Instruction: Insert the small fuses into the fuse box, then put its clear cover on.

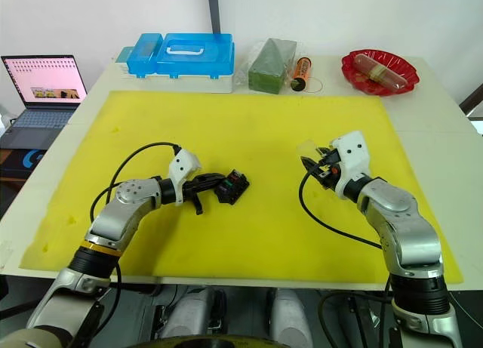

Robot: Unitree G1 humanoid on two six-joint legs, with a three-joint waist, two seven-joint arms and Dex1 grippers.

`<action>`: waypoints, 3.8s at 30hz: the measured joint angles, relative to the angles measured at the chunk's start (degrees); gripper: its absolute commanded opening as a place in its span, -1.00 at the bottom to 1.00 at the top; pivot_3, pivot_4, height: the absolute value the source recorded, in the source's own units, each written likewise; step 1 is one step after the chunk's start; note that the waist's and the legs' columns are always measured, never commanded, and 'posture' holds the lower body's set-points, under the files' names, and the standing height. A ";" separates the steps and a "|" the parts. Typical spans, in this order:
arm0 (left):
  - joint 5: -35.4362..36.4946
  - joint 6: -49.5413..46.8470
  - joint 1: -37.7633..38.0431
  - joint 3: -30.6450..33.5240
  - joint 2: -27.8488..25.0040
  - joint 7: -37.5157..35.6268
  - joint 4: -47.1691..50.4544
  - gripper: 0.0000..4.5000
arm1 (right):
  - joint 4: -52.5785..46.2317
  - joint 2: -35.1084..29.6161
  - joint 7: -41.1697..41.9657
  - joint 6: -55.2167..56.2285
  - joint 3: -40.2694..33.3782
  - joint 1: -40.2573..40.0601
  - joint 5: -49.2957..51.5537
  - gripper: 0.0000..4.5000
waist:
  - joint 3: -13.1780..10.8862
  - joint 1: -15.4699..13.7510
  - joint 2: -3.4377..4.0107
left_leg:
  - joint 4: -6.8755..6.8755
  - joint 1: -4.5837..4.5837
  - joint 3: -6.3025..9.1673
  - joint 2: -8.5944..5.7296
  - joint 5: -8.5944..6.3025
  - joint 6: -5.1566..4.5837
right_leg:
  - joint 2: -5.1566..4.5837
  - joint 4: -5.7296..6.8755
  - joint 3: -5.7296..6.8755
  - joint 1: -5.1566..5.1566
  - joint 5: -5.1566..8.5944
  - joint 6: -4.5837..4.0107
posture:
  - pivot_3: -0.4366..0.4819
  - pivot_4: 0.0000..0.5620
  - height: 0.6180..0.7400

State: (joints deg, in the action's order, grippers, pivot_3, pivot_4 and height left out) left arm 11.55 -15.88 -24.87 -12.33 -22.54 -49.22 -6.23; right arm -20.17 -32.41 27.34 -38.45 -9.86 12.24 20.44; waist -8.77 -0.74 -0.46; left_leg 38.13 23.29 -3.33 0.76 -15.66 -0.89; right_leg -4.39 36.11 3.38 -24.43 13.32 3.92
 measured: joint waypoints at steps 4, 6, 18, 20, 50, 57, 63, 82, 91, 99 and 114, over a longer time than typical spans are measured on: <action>-1.05 1.57 -0.57 -0.46 0.61 -0.65 -1.02 -0.98 | 0.00 -0.01 -0.01 0.04 -0.09 -0.39 0.01 -0.20 | 0.00 0.02 0.00 | 0.00 0.00 0.01 0.01 -0.01 -0.01 | 0.01 0.00 0.00 0.00 0.00 0.00 | -0.05 -0.47 1.00; -1.20 2.10 -0.39 -0.15 0.06 -0.37 -1.10 -0.98 | 0.00 -0.01 0.00 0.06 -0.11 -0.91 0.02 -0.20 | 0.00 0.03 0.00 | 0.00 0.00 0.01 0.02 0.00 -0.01 | 0.01 0.00 0.00 0.00 0.00 0.00 | -0.05 -0.47 1.00; 5.47 3.44 17.99 8.13 -8.52 -4.29 16.14 0.08 | 0.42 -0.18 0.75 2.13 -0.65 -2.26 -0.06 -0.20 | 0.00 -0.10 0.01 | 0.01 -0.01 0.00 0.03 -0.02 -0.04 | -0.10 -0.03 -0.02 0.02 0.02 -0.03 | -0.05 -0.47 1.00; 5.54 2.55 19.78 7.43 -8.30 -4.00 18.86 0.40 | 0.63 -0.25 1.03 2.15 -0.65 -2.26 -0.06 -0.20 | 0.00 -0.09 0.01 | 0.01 -0.01 -0.01 0.03 -0.02 -0.04 | -0.10 -0.03 -0.02 0.02 0.02 -0.03 | -0.05 -0.47 1.00; -8.67 -1.65 17.78 -4.61 5.79 17.64 19.81 0.24 | -2.76 -3.32 1.33 -2.87 -1.25 -3.75 1.29 -0.20 | 0.12 -1.38 0.17 | 0.09 -0.06 0.02 -0.03 -0.03 -0.05 | -0.06 -0.03 -0.02 0.13 0.02 -0.03 | -0.05 -0.47 1.00; -7.66 -0.45 15.43 -4.59 5.50 15.41 17.12 0.24 | -2.76 -2.75 0.73 -2.50 -1.24 -3.62 1.23 -0.20 | 0.12 -1.59 0.18 | 0.11 -0.06 0.03 -0.04 -0.02 -0.05 | -0.06 -0.03 -0.01 0.14 0.03 -0.05 | -0.05 -0.47 1.00; -3.16 5.68 8.67 -3.91 2.09 3.87 8.02 0.24 | -2.20 -3.11 2.16 -1.42 -1.19 -1.68 1.22 -0.20 | 0.12 -1.42 0.18 | 0.12 -0.06 0.01 -0.04 -0.02 -0.05 | -0.03 -0.02 0.04 0.11 0.03 -0.05 | -0.05 -0.47 1.00; -2.65 36.58 -6.57 -4.46 6.64 -19.35 -25.37 0.98 | 1.46 -11.52 20.28 -1.13 5.04 8.38 5.66 -0.20 | 0.13 -1.54 0.19 | 0.16 -0.03 0.05 -0.10 -0.05 -0.10 | -0.11 -0.04 0.07 0.16 0.01 -0.01 | -0.05 -0.47 1.00; -3.20 31.96 -3.69 -3.53 8.07 -14.87 -21.51 0.98 | 0.78 -13.21 24.50 -2.23 8.68 11.46 6.80 -0.20 | 0.15 -1.61 0.21 | 0.16 -0.04 0.07 -0.11 -0.05 -0.11 | -0.16 -0.04 0.08 0.20 0.00 0.00 | -0.05 -0.47 1.00; -6.10 22.87 -1.33 -4.01 8.76 -10.19 -14.28 0.98 | 1.43 -13.69 28.37 -1.08 13.07 15.93 6.65 -0.20 | 0.19 -1.75 0.25 | 0.18 -0.08 0.18 -0.20 -0.08 -0.15 | -0.24 -0.12 0.14 0.38 0.01 -0.01 | -0.05 -0.47 1.00; -9.02 20.36 -1.75 -5.94 9.41 -9.50 -12.55 0.32 | 3.06 -13.66 29.80 -0.04 14.12 16.29 6.10 -0.20 | 0.19 -1.98 0.25 | 0.23 -0.11 0.22 -0.28 -0.11 -0.20 | -0.33 -0.19 0.17 0.50 0.02 -0.04 | -0.05 -0.47 1.00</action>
State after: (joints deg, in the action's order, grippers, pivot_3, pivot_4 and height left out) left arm 2.53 4.48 -26.62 -18.27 -13.13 -58.72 -18.78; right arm -17.11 -46.07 57.14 -38.49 4.26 28.52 26.55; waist -8.58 -2.72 -0.21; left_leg 38.36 23.18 -3.11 0.48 -15.77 -1.09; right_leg -4.72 35.92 3.55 -23.93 13.34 3.88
